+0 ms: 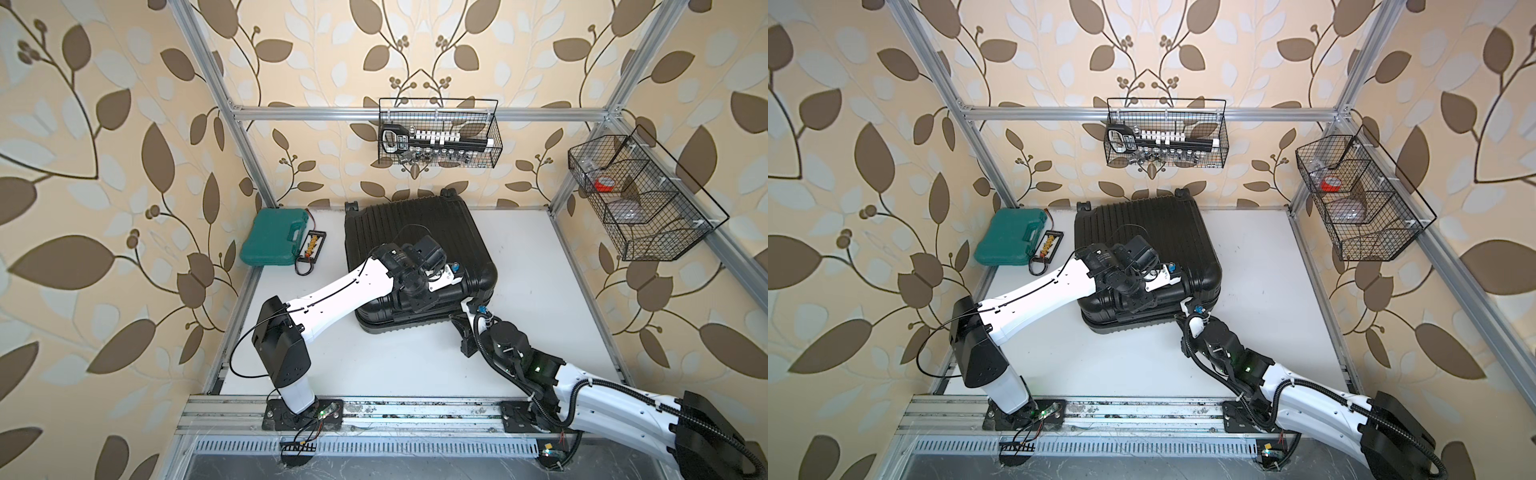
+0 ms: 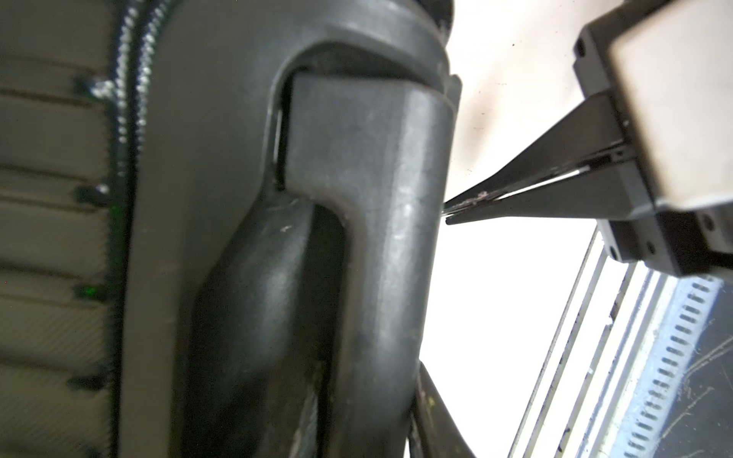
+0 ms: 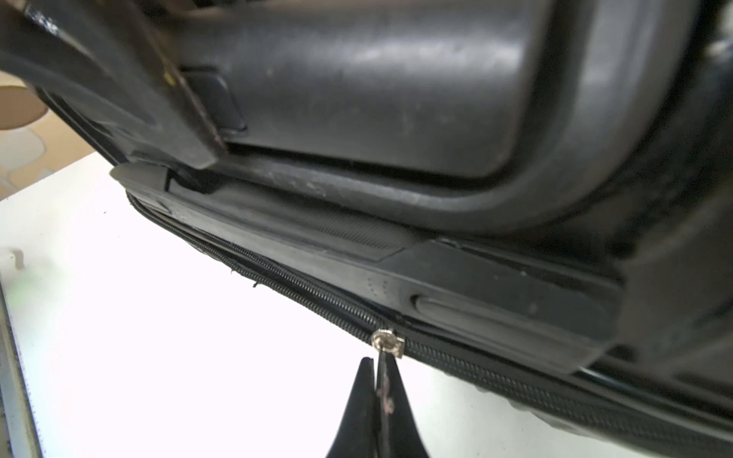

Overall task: Close the suitcase zippers
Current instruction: Zip the zipper on the suitcase.

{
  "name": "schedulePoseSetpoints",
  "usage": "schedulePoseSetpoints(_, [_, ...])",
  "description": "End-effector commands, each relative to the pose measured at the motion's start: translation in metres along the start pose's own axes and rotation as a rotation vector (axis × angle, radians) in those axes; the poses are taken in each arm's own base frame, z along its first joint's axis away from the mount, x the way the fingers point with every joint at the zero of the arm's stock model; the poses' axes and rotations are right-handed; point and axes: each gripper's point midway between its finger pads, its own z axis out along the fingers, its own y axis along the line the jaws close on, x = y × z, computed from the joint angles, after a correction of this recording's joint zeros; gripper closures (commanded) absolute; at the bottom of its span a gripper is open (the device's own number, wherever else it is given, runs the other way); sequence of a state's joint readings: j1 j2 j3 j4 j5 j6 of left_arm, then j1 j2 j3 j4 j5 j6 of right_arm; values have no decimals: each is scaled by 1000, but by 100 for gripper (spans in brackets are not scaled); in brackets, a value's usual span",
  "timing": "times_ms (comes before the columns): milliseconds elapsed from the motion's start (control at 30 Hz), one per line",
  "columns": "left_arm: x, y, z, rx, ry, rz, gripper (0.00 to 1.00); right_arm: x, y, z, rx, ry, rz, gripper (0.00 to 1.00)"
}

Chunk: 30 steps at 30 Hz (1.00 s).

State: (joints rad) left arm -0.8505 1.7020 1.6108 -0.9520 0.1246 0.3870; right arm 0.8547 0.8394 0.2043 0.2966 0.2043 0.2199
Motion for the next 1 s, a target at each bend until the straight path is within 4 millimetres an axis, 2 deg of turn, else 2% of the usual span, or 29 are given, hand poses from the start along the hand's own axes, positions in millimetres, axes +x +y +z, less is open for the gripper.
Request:
schedulePoseSetpoints(0, [-46,32,-17,-114,-164,-99,75,-4,38,-4,-210,-25,-32,100])
schedulePoseSetpoints(233, [-71,37,-25,-140,-217,-117,76,-11,60,-11,-325,-70,-69,100])
schedulePoseSetpoints(567, [-110,48,-42,-159,-328,-199,76,-20,79,-12,-396,-100,-119,100])
schedulePoseSetpoints(967, [-139,63,-37,-187,-411,-281,74,-23,104,-18,-471,-131,-167,100])
